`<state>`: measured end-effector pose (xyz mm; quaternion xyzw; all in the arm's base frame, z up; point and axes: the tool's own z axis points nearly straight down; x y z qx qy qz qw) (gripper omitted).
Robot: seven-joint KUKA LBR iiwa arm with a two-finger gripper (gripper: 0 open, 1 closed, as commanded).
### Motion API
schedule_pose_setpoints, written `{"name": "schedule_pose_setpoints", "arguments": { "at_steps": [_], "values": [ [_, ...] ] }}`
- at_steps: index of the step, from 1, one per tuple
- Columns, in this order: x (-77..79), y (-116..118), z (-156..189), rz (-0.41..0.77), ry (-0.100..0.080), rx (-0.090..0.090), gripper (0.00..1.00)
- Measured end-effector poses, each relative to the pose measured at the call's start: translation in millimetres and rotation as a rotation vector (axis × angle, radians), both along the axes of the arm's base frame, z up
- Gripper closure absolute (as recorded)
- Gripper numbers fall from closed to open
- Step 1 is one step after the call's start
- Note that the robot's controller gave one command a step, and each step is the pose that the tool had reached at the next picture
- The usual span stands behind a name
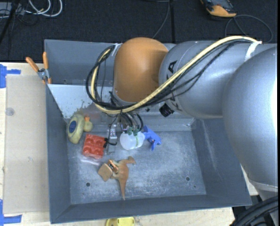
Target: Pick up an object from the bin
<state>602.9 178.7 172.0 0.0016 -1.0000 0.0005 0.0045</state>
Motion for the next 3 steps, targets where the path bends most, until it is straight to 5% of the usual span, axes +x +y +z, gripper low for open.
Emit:
{"name": "schedule_pose_setpoints", "arguments": {
  "at_steps": [1,2,3],
  "values": [
    [1.6,-0.7,5.1,-0.003,-0.007,0.001,0.0],
    [-34.1,2.4,-37.3,0.068,-0.007,0.001,0.0],
    [-33.4,-20.3,-71.9,0.206,-0.002,0.005,0.0]
  ]
}}
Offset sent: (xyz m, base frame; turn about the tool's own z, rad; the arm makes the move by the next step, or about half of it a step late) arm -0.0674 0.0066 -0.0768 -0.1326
